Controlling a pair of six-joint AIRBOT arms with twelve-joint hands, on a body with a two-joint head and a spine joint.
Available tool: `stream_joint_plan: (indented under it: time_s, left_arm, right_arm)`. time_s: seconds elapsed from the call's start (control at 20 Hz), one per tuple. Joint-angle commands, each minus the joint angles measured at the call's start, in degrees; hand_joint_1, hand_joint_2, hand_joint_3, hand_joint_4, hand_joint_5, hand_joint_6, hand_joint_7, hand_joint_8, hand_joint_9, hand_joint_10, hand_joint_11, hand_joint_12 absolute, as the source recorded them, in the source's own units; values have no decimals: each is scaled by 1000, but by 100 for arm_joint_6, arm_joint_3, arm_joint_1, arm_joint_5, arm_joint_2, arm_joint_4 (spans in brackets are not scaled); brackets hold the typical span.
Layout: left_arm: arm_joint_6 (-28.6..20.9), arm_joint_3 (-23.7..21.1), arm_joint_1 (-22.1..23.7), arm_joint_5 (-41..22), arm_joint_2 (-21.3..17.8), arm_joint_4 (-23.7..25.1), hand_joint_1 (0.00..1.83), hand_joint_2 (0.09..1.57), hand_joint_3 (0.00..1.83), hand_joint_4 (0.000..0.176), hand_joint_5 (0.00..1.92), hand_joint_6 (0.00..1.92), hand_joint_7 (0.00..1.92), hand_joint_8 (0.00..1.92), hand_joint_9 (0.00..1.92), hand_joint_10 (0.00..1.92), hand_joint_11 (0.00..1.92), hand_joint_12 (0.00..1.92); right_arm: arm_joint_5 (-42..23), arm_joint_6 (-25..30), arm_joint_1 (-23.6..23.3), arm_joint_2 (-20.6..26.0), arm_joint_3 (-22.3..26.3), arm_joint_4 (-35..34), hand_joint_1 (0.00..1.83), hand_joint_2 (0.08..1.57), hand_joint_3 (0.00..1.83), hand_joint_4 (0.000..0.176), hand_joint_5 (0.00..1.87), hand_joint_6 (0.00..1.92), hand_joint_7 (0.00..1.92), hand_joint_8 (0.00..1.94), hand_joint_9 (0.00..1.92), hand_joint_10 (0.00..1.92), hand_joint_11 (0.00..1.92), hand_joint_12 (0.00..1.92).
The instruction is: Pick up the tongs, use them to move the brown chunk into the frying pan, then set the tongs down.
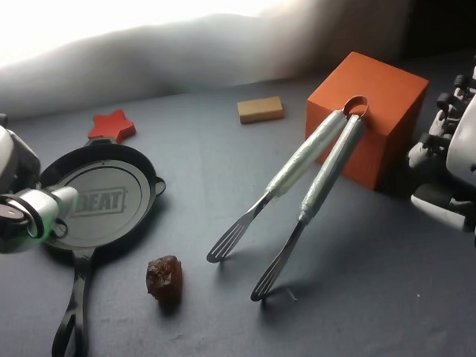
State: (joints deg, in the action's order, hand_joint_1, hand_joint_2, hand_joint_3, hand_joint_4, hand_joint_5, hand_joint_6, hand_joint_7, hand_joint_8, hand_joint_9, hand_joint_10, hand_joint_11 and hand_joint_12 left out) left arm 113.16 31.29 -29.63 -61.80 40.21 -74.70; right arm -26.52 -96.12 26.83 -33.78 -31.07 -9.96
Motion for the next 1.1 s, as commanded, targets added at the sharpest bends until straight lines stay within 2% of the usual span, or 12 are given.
stream_joint_plan:
  time_s: [0.0, 0.05, 0.1, 0.15, 0.25, 0.4, 0.5, 0.6, 0.7, 0.75, 0.9, 1.05]
  left_arm:
    - [32, -14, 50, -500, -42, 403, 96, 1218, 157, 0, 91, 58, 124, 54, 97, 124, 0, 639]
    - [28, -15, 51, -499, -41, 401, 96, 1218, 157, 0, 91, 58, 124, 54, 97, 124, 0, 639]
    - [-6, -15, 42, -495, -38, 367, 8, 1280, 26, 0, 77, 9, 112, 5, 96, 26, 0, 515]
    - [1, -23, 37, -485, -37, 250, 0, 1273, 8, 0, 65, 1, 107, 0, 87, 11, 0, 450]
    - [-12, -29, 9, -485, -40, 246, 0, 1247, 0, 0, 0, 0, 22, 1, 0, 0, 0, 102]
    - [42, -76, -34, -482, -45, 222, 0, 1227, 0, 0, 0, 0, 7, 2, 0, 0, 0, 146]
    - [207, -131, -28, -486, -47, 163, 0, 1241, 3, 0, 0, 0, 0, 0, 0, 0, 0, 63]
    - [430, -143, 27, -498, -40, 37, 0, 1254, 5, 0, 0, 0, 0, 0, 0, 0, 0, 12]
    - [448, -114, 34, -543, -31, 18, 0, 1254, 4, 0, 0, 0, 0, 0, 0, 0, 8, 6]
    - [462, -78, 39, -585, -2, 76, 0, 1257, 5, 0, 0, 0, 0, 0, 0, 0, 11, 7]
    - [548, 16, 159, -580, 85, -128, 0, 1246, 0, 0, 0, 0, 0, 0, 0, 0, 18, 11]
    - [611, 74, 253, -126, 102, -299, 0, 1242, 0, 0, 0, 0, 0, 0, 0, 0, 9, 10]
  right_arm:
    - [-534, -57, -124, 1, -37, -61, 174, 1117, 202, 0, 122, 216, 211, 96, 119, 228, 0, 555]
    - [-488, -57, -165, -22, -63, -112, 174, 1117, 202, 0, 122, 216, 211, 96, 119, 228, 0, 555]
    - [-455, -58, -190, -48, -97, -122, 138, 1189, 39, 0, 166, 70, 233, 10, 168, 79, 0, 487]
    - [-434, -58, -192, -60, -119, -122, 116, 1195, 13, 0, 168, 35, 226, 1, 175, 43, 0, 498]
    - [-359, -59, -219, -86, -156, -122, 132, 1180, 0, 0, 160, 16, 191, 4, 146, 16, 0, 268]
    - [74, 47, -490, -232, -346, -121, 107, 1186, 2, 0, 110, 3, 155, 0, 114, 4, 0, 189]
    - [563, 289, -814, -382, -554, -122, 112, 1189, 2, 0, 86, 1, 130, 0, 96, 1, 0, 134]
    - [1061, 267, -1115, -578, -741, -122, 166, 1171, 0, 0, 97, 5, 139, 4, 105, 5, 0, 204]
    - [1553, 203, -1346, -816, -933, -122, 211, 1150, 0, 0, 70, 1, 114, 0, 87, 1, 0, 151]
    - [1829, 68, -1482, -990, -1066, -122, 468, 1110, 0, 0, 39, 1, 91, 0, 70, 1, 0, 82]
    - [2208, 17, -1734, -1443, -1493, -123, 726, 1044, 0, 0, 0, 0, 36, 4, 26, 6, 0, 2]
    - [2683, -54, -2031, -1854, -1919, -123, 1016, 954, 0, 0, 0, 0, 1, 0, 0, 0, 0, 0]
